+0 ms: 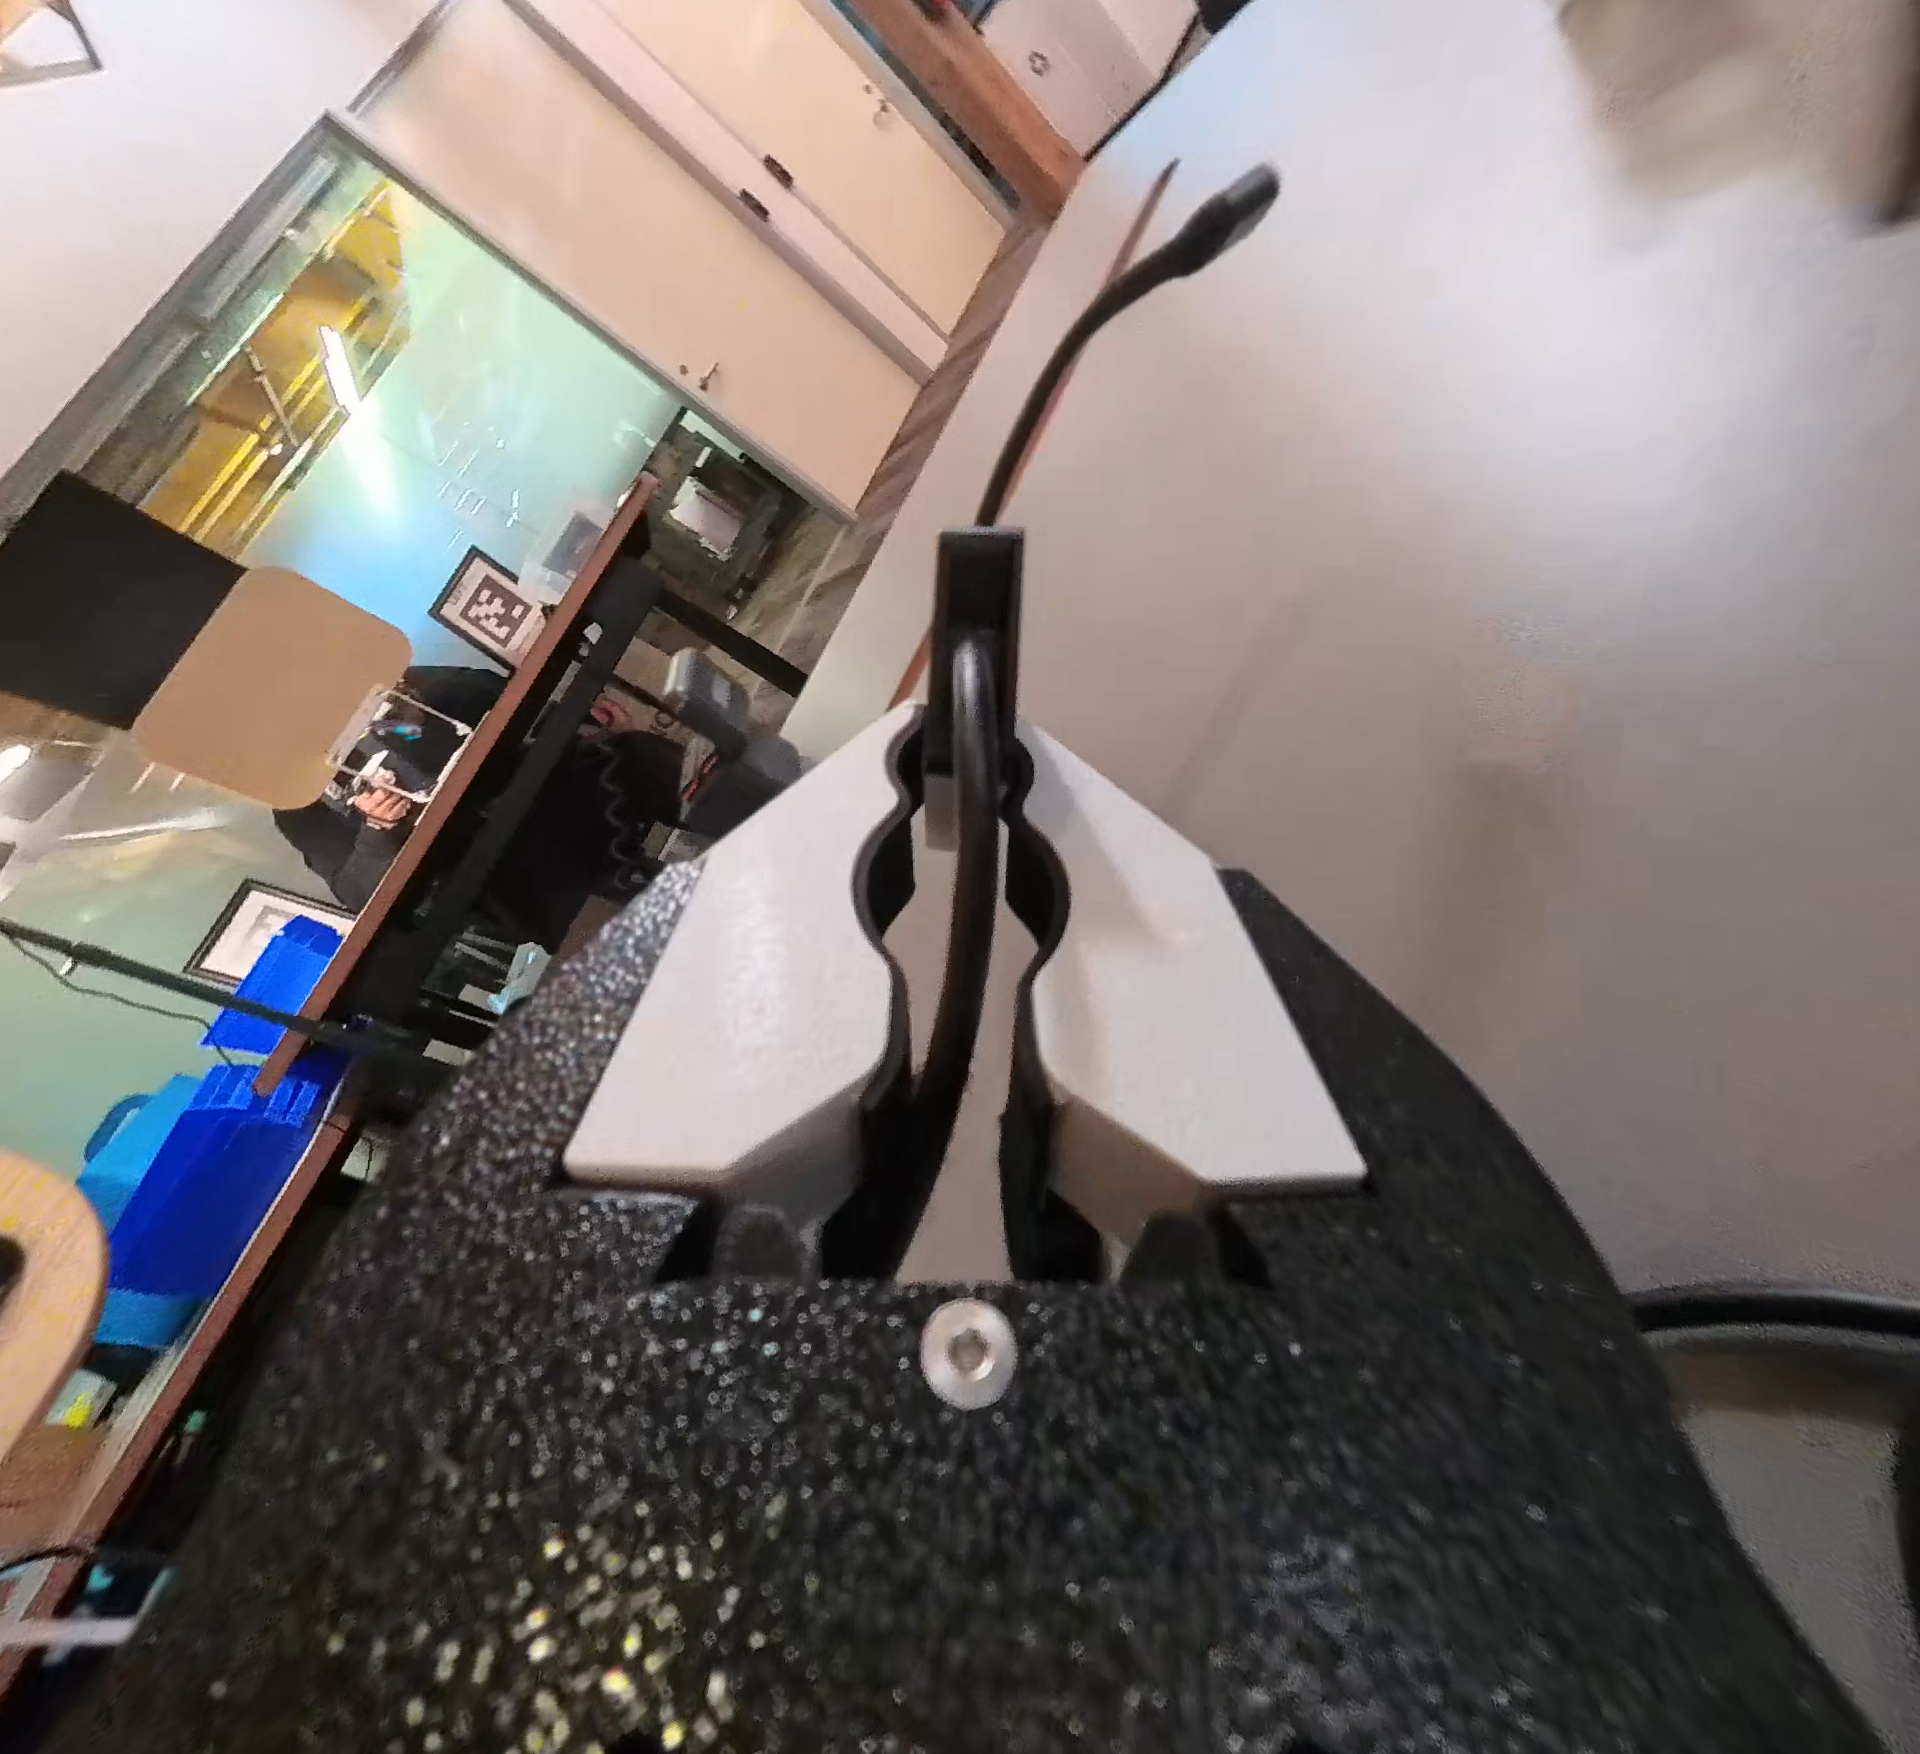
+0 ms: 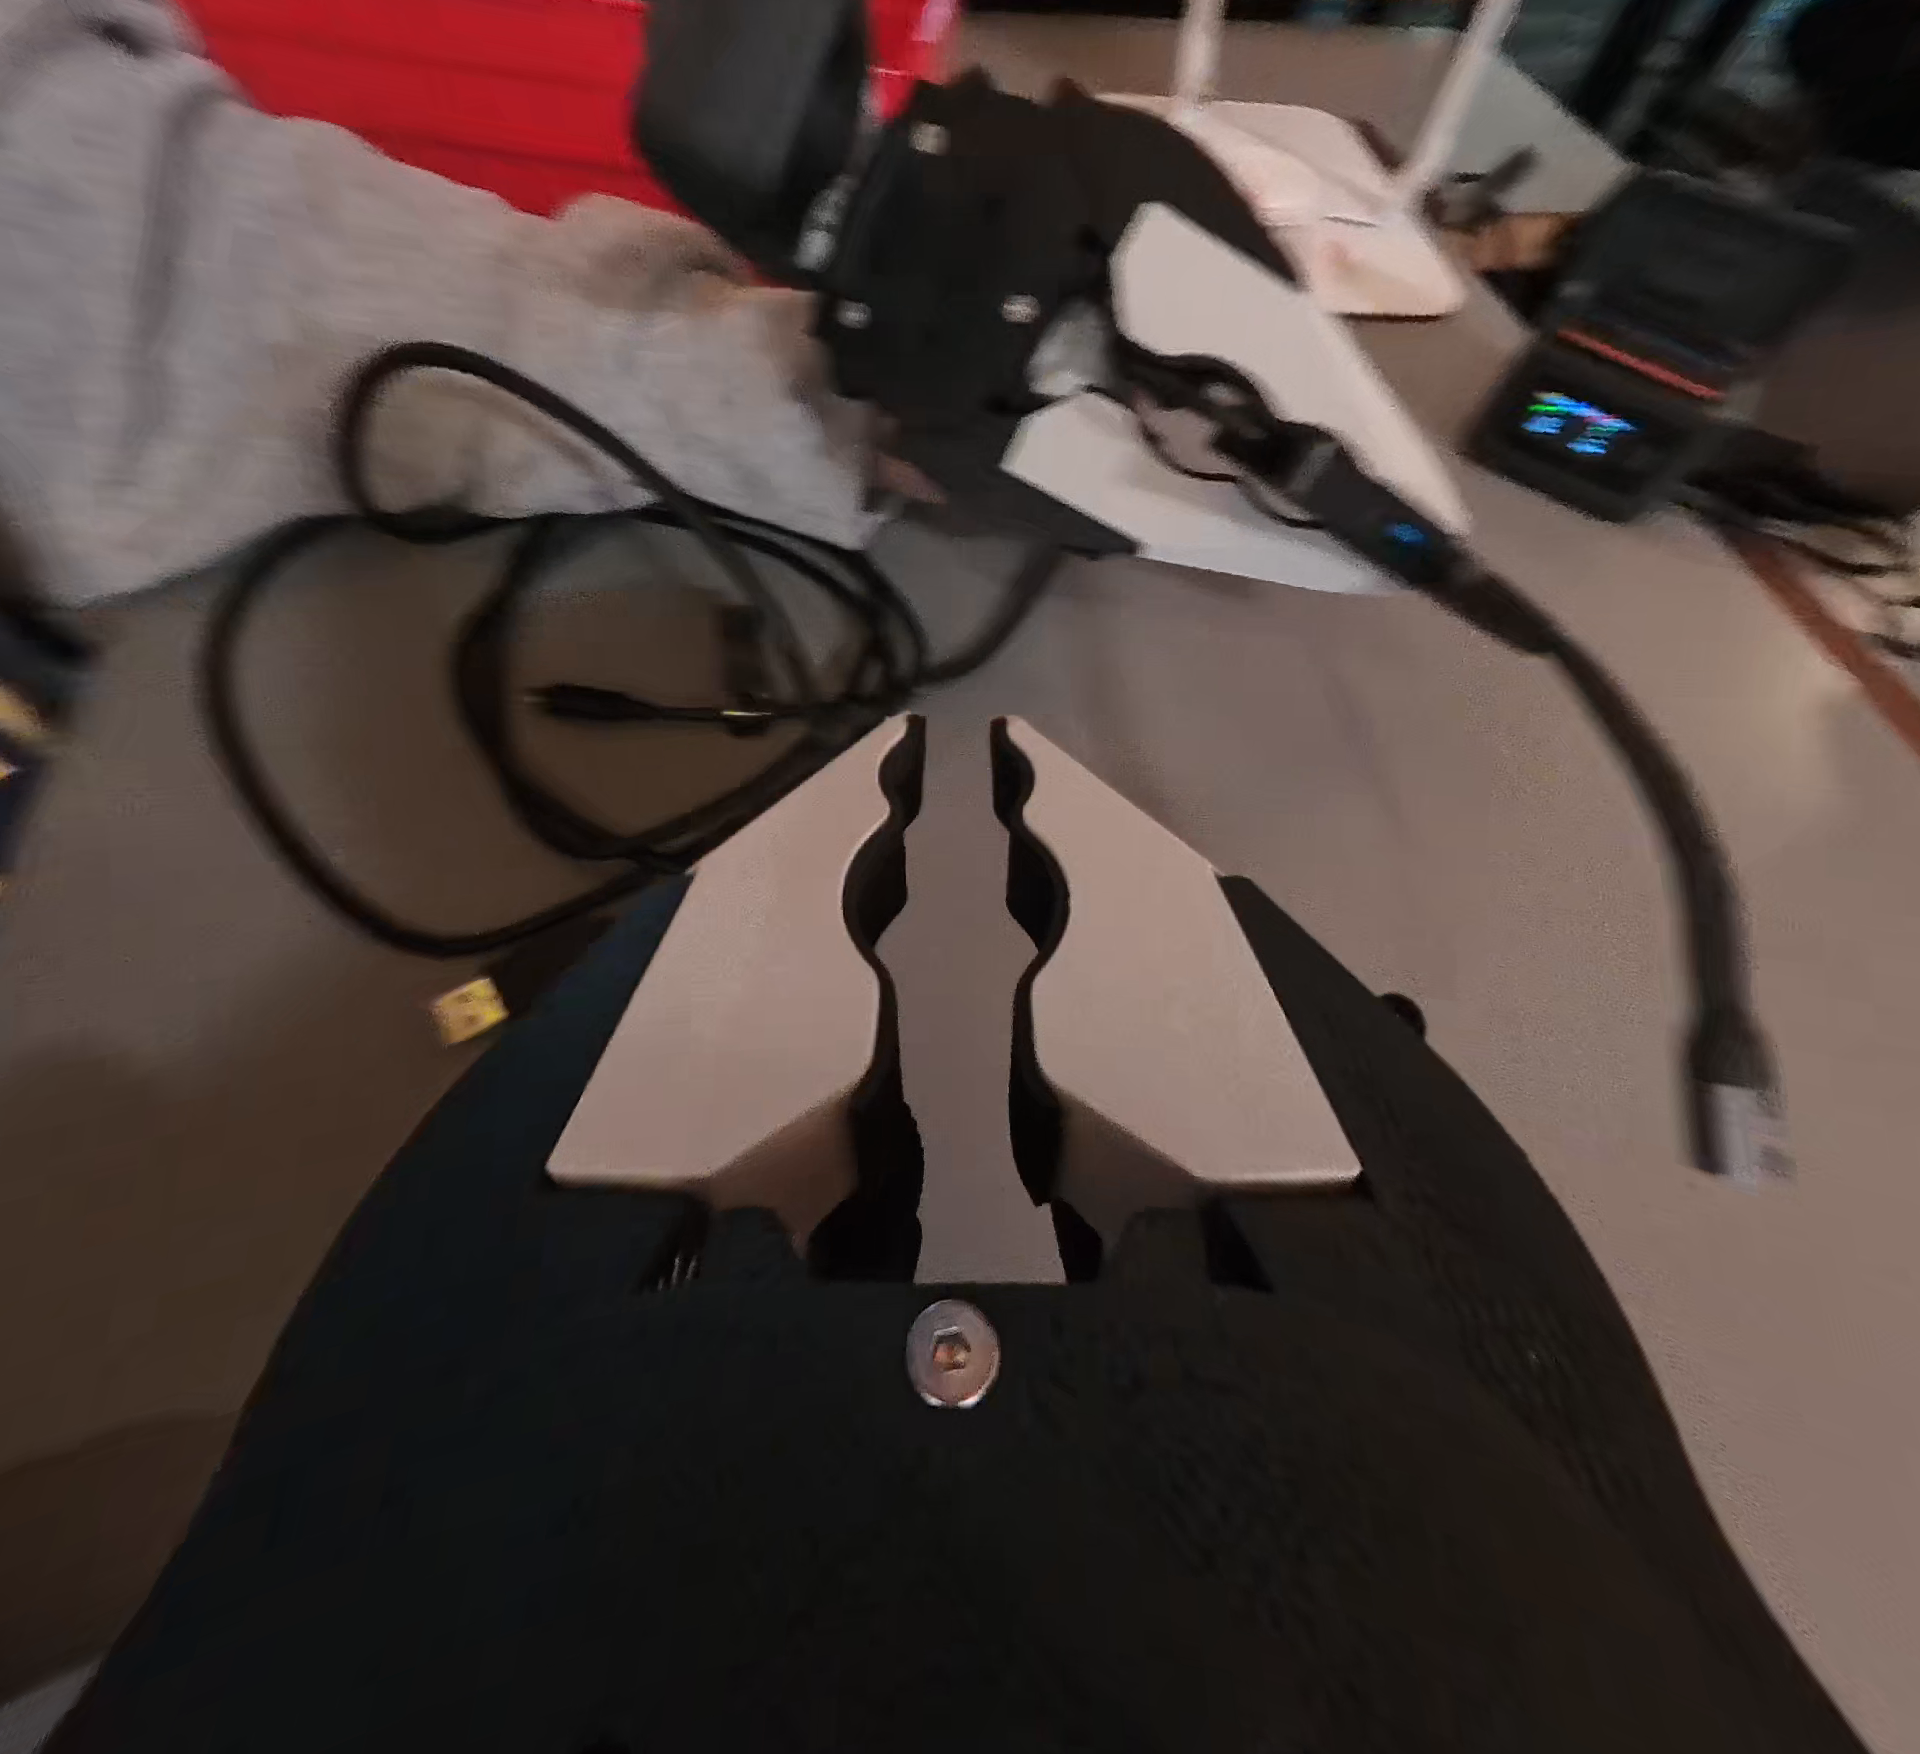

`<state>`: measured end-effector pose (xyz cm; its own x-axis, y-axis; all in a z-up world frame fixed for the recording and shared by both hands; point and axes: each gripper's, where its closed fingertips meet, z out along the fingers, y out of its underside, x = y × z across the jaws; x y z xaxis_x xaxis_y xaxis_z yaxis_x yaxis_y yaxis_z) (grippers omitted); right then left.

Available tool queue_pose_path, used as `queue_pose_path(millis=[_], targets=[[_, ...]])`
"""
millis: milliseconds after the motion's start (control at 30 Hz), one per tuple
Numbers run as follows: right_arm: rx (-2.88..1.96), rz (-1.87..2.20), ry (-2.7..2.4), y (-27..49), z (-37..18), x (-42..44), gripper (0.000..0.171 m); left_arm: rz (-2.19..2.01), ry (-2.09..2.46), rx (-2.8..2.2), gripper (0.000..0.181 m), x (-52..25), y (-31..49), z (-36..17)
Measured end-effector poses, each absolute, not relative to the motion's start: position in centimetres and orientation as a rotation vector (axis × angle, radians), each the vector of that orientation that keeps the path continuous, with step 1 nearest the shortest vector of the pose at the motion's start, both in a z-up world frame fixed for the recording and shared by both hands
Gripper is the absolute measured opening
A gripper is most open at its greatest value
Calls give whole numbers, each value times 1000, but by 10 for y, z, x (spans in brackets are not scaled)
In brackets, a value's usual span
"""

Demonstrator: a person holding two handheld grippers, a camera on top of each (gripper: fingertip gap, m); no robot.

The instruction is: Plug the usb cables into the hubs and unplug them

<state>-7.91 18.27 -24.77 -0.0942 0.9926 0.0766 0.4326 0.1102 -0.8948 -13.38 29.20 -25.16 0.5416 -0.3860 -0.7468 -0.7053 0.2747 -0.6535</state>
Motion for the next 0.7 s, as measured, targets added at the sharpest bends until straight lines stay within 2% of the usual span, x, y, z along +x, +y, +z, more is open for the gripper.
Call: queue_pose_path(millis=[33, 200, 333, 500, 700], targets=[[-1415, 1008, -1678, 172, -249, -80, 11, 276, 1033, -1333, 9, -136, 292, -249], [-1605, 1250, -1933, 128, -281, -67, 12, 242, 916, -1290, 9, -144, 290, -230], [-1732, 999, -2018, 141, -315, -66, 20, 244, 910, -1305, 9, -147, 294, -233], [-1867, 964, -2103, 127, -325, -56, 25, 254, 930, -1319, 9, -145, 295, -236], [-1931, 717, -2183, 112, -326, -54, 31, 254, 962, -1334, 9, -140, 296, -241]])
